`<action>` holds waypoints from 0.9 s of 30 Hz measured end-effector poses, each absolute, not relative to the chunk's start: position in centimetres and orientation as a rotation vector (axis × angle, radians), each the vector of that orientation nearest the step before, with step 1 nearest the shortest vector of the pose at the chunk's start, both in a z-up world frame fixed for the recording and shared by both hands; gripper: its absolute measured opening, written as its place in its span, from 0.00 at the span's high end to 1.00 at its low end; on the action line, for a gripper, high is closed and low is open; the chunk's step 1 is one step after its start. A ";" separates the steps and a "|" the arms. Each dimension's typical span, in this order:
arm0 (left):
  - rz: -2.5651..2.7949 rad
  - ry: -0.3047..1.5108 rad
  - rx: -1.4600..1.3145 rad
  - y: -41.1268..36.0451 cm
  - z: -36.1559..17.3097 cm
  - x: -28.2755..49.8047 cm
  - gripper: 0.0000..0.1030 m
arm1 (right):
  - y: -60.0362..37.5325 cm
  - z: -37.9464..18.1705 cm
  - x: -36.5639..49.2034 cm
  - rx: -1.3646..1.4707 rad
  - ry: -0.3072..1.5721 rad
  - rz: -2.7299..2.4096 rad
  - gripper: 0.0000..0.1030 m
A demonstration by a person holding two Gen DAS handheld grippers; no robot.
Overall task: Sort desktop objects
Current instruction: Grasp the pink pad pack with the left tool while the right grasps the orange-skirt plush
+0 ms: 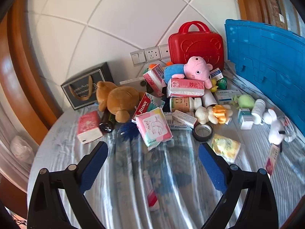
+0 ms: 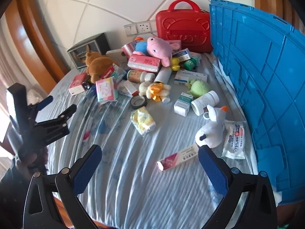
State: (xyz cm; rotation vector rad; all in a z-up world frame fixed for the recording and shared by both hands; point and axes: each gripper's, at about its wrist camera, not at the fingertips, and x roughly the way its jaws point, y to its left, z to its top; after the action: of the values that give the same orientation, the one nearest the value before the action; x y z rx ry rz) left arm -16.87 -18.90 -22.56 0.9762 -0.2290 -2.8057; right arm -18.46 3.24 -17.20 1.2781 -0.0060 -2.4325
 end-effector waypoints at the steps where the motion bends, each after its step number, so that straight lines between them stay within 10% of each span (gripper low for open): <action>1: -2.794 -0.210 1.001 -19.1 -23.3 -18.2 0.06 | 3.5 -17.1 -19.0 1.271 -0.014 -2.446 0.00; 22: -2.571 0.061 1.264 -24.0 -33.0 -34.0 0.06 | -5.0 -26.0 -39.7 1.312 0.406 -2.189 0.00; 27: -2.592 0.109 1.358 -24.9 -35.1 -34.3 0.27 | -7.8 -30.3 -42.5 1.367 0.546 -2.083 0.04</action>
State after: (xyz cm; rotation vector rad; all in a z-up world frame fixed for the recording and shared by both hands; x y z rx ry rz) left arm -34.33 -24.93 -35.11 1.3582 0.1088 -2.5922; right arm -42.47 -7.85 -30.33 1.3671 0.5455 -2.0833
